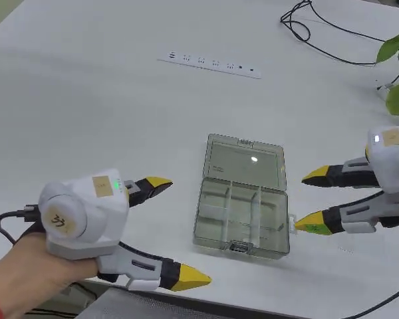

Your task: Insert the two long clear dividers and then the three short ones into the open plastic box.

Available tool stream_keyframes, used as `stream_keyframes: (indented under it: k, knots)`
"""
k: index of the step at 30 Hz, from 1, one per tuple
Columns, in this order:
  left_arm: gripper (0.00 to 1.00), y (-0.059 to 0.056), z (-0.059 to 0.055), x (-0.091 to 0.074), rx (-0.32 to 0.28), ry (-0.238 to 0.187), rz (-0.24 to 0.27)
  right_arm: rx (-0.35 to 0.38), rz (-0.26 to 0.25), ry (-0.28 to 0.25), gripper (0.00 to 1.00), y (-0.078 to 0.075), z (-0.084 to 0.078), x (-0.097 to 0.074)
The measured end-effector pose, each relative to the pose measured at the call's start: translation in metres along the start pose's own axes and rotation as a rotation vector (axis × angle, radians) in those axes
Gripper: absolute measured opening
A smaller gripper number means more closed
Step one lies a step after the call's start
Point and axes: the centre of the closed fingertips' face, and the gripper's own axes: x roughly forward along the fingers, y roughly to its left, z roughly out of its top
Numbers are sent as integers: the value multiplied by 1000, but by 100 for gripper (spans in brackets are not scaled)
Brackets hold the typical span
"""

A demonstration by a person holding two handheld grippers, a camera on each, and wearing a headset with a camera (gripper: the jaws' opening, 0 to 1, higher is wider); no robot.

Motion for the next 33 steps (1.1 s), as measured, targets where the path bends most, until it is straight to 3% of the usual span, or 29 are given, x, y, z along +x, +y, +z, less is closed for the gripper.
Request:
stream_keyframes:
  k: [7, 22, 33]
  knots:
    - [100, 2, 0, -1, -4, 0, 3, 4, -12, 106, 55, -12, -46, -7]
    - [100, 4, -3, -3, -17, 4, 6, -70, 14, 314, 53, -30, -114, 1]
    - [100, 6, -5, -4, -23, 15, 8, -126, 25, 411, 50, -37, -144, 15]
